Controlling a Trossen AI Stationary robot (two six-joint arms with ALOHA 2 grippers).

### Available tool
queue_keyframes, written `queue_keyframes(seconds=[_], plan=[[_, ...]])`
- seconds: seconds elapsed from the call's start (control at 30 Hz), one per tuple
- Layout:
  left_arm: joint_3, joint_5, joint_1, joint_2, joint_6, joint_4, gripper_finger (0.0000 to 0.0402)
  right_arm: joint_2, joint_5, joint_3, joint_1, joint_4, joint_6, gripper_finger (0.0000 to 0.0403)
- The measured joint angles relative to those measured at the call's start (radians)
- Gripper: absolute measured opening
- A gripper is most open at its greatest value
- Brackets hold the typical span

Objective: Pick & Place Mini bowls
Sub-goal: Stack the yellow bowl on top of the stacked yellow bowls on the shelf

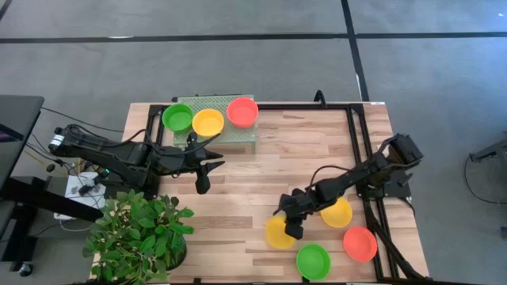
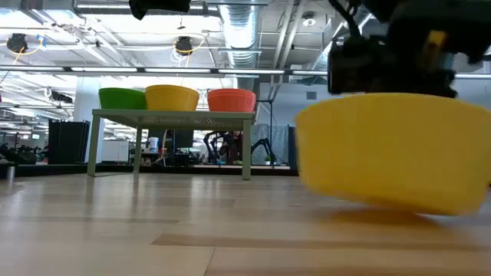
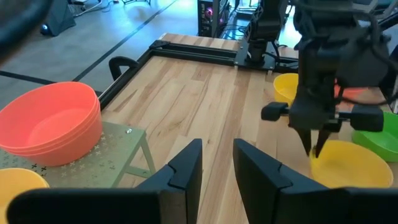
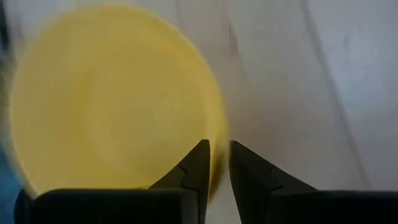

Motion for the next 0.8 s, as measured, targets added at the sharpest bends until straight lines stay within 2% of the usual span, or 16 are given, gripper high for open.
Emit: queue_keyframes(seconds=[0.17,0.33,0.4,0.63,0.7,0.8], plan=[[0.0,0.0,0.0,0.0,0.003,0.003,0.0092,0.013,-0.018,0.008,-0.018,-0.002,0.0,0.0051],[0.0,0.006,-0.001,0.0,0.004,0.011,0.0092,-0.001,-0.048,0.044,-0.054,-0.02,-0.066,0.0008],[0.0,0.069,-0.001,0.006,0.031,0.024,0.009,-0.009,-0.069,0.062,-0.076,-0.05,-0.1,0.0009],[0.0,0.449,-0.004,0.123,0.182,0.237,0.0047,-0.006,-0.07,0.223,-0.213,-0.175,-0.207,0.0004],[0.0,0.489,-0.002,0.171,0.216,0.271,0.0036,-0.005,-0.07,0.26,-0.256,-0.178,-0.228,0.0006],[0.0,0.493,0.008,0.25,0.22,0.313,0.0028,-0.005,-0.069,0.285,-0.315,-0.179,-0.275,0.0006]])
